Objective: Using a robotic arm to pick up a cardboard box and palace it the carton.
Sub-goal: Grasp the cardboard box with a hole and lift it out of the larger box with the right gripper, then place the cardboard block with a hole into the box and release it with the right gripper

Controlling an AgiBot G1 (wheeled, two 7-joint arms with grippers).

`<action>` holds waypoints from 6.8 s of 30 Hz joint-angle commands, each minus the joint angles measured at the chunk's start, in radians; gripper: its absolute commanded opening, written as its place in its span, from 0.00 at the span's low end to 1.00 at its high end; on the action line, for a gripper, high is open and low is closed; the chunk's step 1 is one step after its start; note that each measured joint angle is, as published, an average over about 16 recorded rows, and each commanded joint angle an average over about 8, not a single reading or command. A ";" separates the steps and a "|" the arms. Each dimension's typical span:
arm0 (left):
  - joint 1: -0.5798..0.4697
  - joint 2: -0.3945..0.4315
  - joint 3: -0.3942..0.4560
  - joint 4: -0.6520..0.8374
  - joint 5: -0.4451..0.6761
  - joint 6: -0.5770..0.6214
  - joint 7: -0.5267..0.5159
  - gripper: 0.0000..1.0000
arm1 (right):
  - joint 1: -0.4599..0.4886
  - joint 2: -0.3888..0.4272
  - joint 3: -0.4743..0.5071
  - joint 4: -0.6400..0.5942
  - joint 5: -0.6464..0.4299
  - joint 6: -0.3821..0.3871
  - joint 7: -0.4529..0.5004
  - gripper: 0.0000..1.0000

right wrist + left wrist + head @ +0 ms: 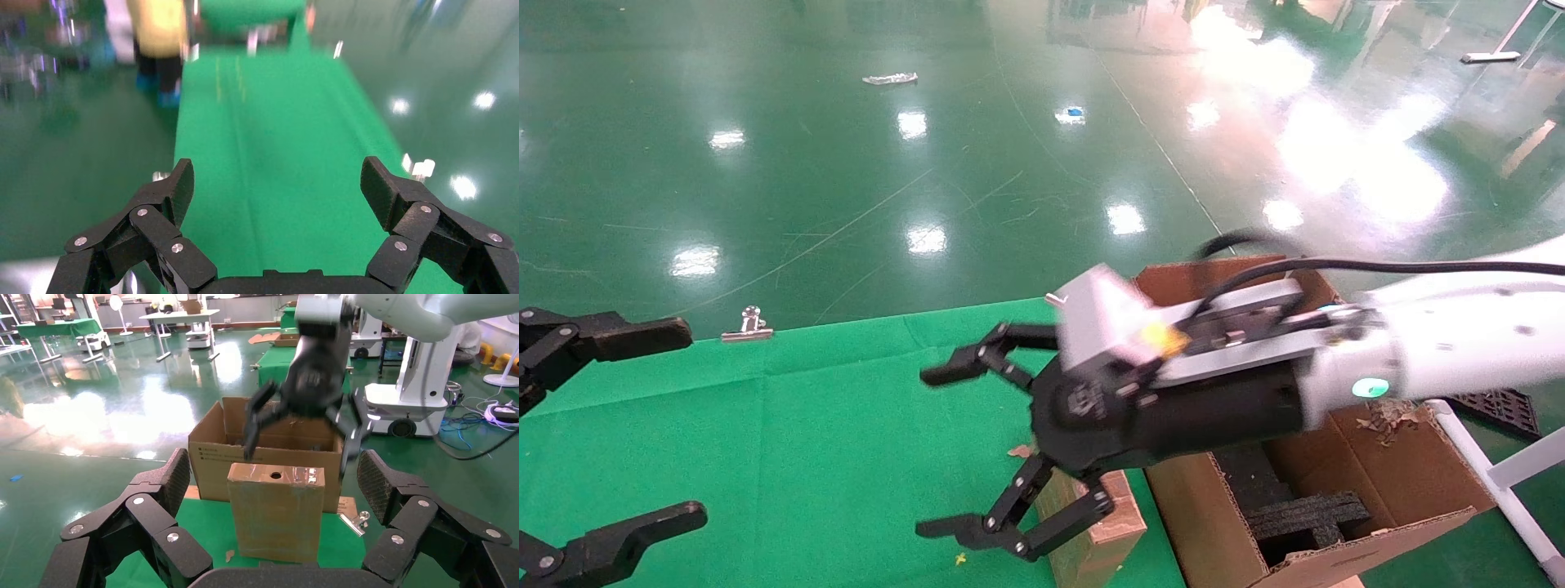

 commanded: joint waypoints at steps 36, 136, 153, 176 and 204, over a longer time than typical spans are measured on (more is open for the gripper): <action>-0.001 -0.001 0.003 0.000 -0.002 -0.001 0.001 1.00 | 0.749 -0.131 -0.808 0.008 -0.355 -0.066 0.284 1.00; -0.002 -0.004 0.010 0.000 -0.006 -0.004 0.005 0.00 | 1.024 -0.008 -1.129 -0.124 -0.290 0.232 1.088 0.00; -0.002 -0.004 0.011 0.000 -0.007 -0.005 0.005 0.52 | 1.171 0.162 -1.158 -0.286 -0.538 0.163 1.018 0.00; -0.003 -0.005 0.012 0.000 -0.008 -0.005 0.006 1.00 | 0.926 0.159 -1.270 -0.548 -0.545 0.174 0.940 0.00; -0.003 -0.006 0.014 0.000 -0.009 -0.006 0.007 1.00 | 0.483 -0.051 -1.251 -0.922 -0.381 0.497 0.828 0.00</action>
